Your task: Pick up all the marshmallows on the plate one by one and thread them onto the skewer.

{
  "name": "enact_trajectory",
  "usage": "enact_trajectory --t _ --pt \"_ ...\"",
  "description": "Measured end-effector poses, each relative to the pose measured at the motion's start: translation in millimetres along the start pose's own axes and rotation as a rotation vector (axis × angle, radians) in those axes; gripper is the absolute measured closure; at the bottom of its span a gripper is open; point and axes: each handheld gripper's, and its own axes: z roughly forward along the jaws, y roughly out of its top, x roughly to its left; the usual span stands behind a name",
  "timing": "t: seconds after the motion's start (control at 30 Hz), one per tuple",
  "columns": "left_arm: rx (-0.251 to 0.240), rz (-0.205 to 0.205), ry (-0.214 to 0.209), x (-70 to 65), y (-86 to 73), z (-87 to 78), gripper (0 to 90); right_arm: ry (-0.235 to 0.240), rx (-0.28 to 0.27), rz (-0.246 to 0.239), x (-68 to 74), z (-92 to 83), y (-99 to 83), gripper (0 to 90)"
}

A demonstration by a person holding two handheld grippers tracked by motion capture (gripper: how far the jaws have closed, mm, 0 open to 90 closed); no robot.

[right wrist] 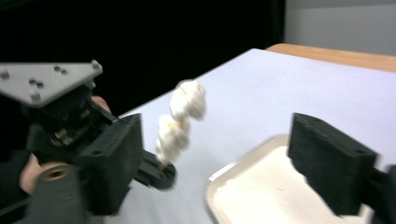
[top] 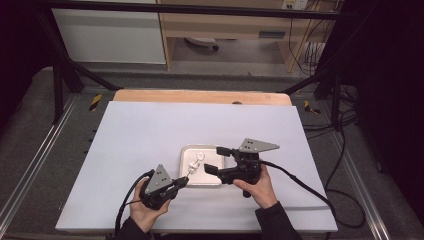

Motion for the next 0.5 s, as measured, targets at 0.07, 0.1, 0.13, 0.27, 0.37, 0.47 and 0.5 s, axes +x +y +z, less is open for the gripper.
enact_trajectory --t 0.07,0.1,0.13,0.27,0.37,0.47,0.5 --pt "0.005 -0.032 0.003 4.4 0.4 -0.2 88.8 -0.042 0.029 -0.027 -3.7 -7.6 -3.4 8.8" --pt "0.006 -0.044 0.007 6.3 0.7 -0.2 88.8 -0.060 0.049 -0.030 -6.9 -11.6 -6.6 7.3" --pt "0.012 -0.054 0.012 8.2 1.3 -0.1 88.8 -0.081 0.070 -0.032 -10.2 -15.3 -10.6 6.3" --pt "0.045 -0.105 0.032 15.1 5.3 3.4 88.7 -0.165 0.134 -0.044 -25.4 -28.8 -31.2 3.4" --pt "0.089 -0.128 0.044 19.8 10.7 13.3 88.6 -0.231 0.175 -0.030 -36.4 -38.7 -43.0 0.9" --pt "0.119 -0.143 0.065 24.0 17.4 28.0 88.6 -0.261 0.205 -0.053 -43.2 -48.8 -52.8 0.8" --pt "0.125 -0.160 0.066 25.5 19.5 33.0 88.6 -0.273 0.211 -0.051 -44.1 -51.9 -55.7 0.8"
